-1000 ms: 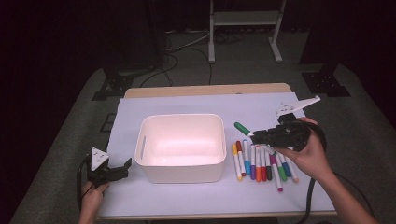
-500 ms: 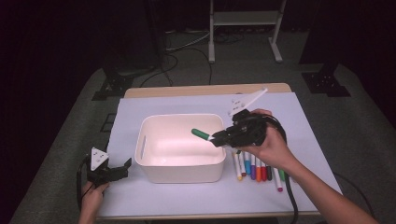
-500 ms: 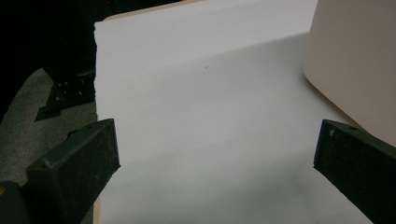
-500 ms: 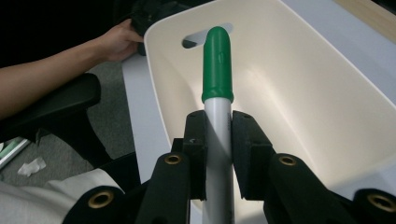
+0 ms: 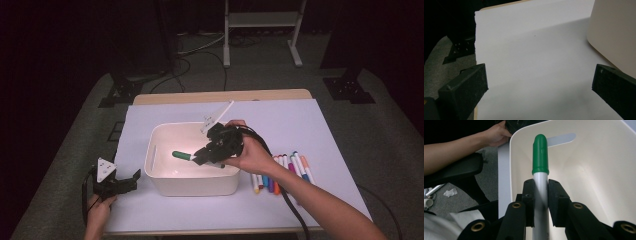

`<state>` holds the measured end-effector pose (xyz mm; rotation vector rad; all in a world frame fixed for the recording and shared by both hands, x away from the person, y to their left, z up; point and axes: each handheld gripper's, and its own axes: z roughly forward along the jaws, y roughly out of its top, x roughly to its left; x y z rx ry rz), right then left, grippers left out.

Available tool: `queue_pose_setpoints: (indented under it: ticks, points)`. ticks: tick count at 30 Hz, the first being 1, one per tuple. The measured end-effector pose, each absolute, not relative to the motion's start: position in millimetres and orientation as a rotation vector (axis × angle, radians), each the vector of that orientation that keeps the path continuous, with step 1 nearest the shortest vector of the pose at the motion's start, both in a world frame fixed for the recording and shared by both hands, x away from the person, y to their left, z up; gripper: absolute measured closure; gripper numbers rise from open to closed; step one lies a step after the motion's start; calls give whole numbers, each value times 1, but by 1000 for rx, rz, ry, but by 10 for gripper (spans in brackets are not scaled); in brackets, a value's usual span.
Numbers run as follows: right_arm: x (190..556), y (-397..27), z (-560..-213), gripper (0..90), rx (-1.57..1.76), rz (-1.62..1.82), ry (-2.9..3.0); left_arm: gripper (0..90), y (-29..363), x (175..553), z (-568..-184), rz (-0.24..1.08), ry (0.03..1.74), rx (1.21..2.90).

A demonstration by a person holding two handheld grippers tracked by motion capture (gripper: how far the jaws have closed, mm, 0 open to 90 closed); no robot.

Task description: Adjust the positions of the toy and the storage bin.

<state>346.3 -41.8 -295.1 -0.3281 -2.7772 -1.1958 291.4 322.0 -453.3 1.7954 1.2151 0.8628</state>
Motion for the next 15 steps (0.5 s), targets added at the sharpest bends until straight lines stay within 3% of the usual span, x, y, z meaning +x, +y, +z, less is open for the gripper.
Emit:
queue_pose_setpoints:
  ticks: [15]
  points:
    - [360, 0, -328, 757, -281, -1016, -2813, 0, 323, 292, -453, 854, 1220, 1791]
